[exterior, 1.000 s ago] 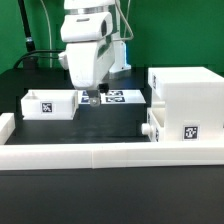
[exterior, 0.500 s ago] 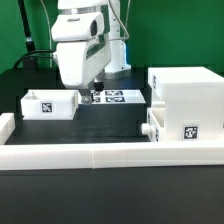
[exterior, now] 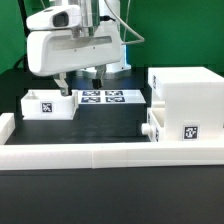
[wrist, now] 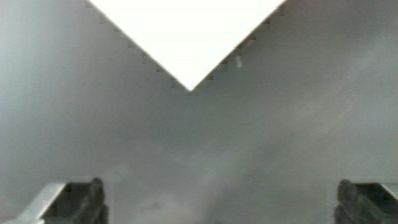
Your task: Assemble drawer
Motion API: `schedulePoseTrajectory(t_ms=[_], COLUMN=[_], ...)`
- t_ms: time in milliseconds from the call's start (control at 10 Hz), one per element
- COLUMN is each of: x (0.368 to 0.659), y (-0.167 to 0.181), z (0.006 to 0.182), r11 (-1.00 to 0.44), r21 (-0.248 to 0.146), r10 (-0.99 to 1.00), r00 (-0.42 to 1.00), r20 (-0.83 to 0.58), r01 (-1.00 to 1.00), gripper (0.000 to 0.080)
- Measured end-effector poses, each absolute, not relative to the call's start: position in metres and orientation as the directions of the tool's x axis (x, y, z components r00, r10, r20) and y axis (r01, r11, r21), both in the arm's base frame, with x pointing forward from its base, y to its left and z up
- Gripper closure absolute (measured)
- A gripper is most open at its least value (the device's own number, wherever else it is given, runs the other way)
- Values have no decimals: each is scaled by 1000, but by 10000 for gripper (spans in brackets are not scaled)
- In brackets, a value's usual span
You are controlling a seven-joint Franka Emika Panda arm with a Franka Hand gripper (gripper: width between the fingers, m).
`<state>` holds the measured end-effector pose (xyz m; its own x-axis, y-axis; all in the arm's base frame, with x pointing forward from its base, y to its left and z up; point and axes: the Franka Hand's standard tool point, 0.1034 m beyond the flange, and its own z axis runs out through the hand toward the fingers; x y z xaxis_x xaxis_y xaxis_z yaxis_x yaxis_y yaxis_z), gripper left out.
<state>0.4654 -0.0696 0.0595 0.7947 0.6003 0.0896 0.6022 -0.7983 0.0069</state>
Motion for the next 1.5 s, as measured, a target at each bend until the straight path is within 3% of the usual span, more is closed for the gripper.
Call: schedulePoseTrajectory(t_ms=[400,700,1000,1500], x=[466,462,447,442], y=[-68,-70,-77,-75], z=[58,62,56,52], r11=[-901,-992,-997,-996], r21=[-18,-26,-46,-51], r10=[429,117,-69,-71], r00=[899,988,994,996], r20=[90,98,88,62], r01=[432,120,-65,-68], gripper=[151,151,151,151])
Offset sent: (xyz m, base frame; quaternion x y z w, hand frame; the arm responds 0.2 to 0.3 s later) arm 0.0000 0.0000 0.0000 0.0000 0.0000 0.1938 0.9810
